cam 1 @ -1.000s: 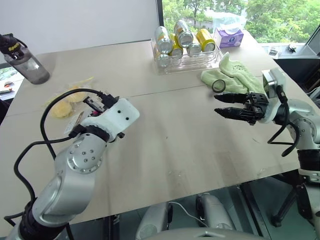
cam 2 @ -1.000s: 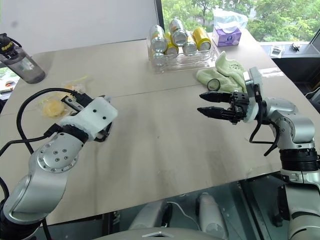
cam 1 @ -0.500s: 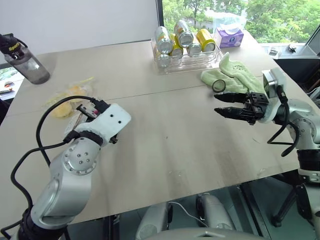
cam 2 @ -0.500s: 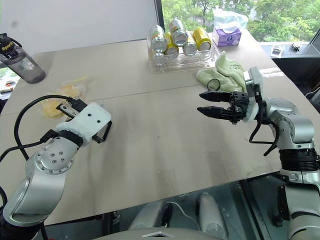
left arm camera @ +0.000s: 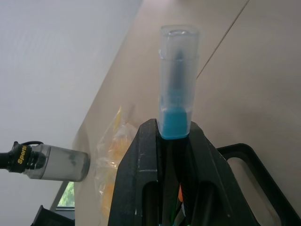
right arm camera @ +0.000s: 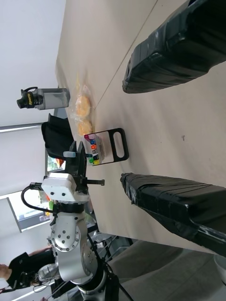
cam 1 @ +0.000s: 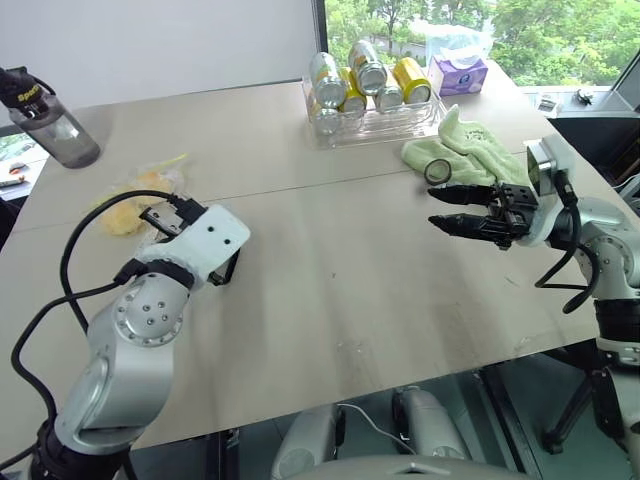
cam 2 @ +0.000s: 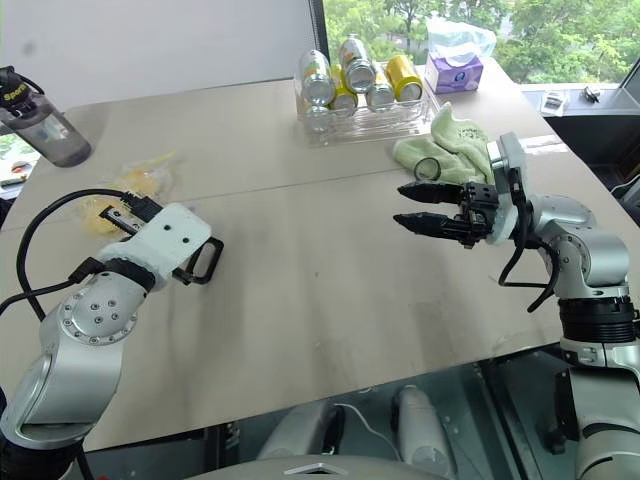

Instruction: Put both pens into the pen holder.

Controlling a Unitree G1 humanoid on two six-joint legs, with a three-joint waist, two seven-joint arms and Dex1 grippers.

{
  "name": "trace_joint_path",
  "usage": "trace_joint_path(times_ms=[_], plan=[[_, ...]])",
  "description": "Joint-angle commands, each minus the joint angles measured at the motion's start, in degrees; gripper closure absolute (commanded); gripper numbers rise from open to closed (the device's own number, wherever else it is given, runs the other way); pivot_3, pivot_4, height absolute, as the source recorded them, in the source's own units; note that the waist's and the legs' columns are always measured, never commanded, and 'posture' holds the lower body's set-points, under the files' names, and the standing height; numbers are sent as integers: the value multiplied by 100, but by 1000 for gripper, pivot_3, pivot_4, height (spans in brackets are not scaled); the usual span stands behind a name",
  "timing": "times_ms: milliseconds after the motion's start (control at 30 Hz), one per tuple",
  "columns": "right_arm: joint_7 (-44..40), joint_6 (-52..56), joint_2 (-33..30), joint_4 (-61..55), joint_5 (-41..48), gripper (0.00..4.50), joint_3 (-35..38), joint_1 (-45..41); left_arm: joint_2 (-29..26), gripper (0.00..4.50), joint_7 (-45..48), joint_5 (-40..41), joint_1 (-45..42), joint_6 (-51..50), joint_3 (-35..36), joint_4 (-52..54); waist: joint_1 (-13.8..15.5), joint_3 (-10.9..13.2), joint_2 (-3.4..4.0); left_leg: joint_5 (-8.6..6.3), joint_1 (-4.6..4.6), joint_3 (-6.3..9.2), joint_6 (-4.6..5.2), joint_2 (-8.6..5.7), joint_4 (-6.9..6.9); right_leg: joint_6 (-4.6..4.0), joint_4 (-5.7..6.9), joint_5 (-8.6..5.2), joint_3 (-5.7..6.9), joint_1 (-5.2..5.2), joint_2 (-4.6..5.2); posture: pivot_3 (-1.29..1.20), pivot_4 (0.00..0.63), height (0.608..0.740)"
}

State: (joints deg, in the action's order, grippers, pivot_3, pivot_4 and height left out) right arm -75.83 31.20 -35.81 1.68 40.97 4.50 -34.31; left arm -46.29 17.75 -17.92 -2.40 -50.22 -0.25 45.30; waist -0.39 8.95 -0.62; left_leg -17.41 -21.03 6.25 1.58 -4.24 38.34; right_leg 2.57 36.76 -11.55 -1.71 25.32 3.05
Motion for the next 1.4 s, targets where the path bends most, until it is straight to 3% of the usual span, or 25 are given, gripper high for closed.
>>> trace_joint_path(times_ms=[33,167,200,300,500,867,967,1100,1200,1267,1400], plan=[[-13,-18,-51,-215,112,1606,140,-59,38,4500,6,-121,31,172,208,5,-1,0,0,0,0,0,0,0,0,0,0,0,-1,0,0,0,150,739],[-1,-23,-43,-238,108,1606,142,-36,93,4500,29,-117,41,285,247,-57,0,0,0,0,0,1,0,0,0,0,0,0,0,0,0,0,150,739],[3,-28,-41,-238,104,1458,144,-34,102,3721,32,-116,33,305,257,-69,0,0,0,0,0,0,0,0,0,0,0,0,0,0,0,0,150,739],[12,-42,-38,-233,97,1458,152,-25,128,2720,42,-123,33,367,304,-110,-1,0,0,0,0,1,0,0,0,0,0,0,0,0,0,0,150,739],[38,-39,-23,-202,126,1458,191,-12,210,95,61,-165,51,496,332,-138,0,0,0,0,0,0,0,0,0,0,1,0,0,0,1,0,150,739],[44,-71,-25,-201,97,1458,172,29,334,95,111,-184,86,649,381,-160,0,0,0,0,0,0,0,0,0,0,1,0,0,0,1,0,150,739],[63,-178,6,-186,17,1458,143,88,416,95,285,31,-68,1298,53,-156,6,-1,0,0,0,1,0,0,1,0,1,0,1,0,1,0,150,739],[448,-473,290,-102,-111,1458,238,225,1097,95,539,804,40,1819,-206,-87,7,-5,2,0,0,-1,0,-1,3,0,0,0,-2,0,3,0,150,739],[635,-801,399,59,-353,1458,279,528,2478,95,595,2267,495,2072,150,-36,2,-9,-1,-3,-7,-2,4,0,11,1,0,1,0,2,3,0,150,739],[610,-1082,339,223,-608,1458,220,753,2780,95,886,2807,982,2097,141,-114,0,-9,0,-3,-13,0,4,0,13,1,0,1,-1,6,3,0,150,739],[364,-1733,102,414,-1262,1458,-104,1219,2665,95,1310,3192,1722,2275,85,-288,-1,-9,6,-1,-3,-5,2,1,10,0,10,0,-8,5,0,0,150,739]])
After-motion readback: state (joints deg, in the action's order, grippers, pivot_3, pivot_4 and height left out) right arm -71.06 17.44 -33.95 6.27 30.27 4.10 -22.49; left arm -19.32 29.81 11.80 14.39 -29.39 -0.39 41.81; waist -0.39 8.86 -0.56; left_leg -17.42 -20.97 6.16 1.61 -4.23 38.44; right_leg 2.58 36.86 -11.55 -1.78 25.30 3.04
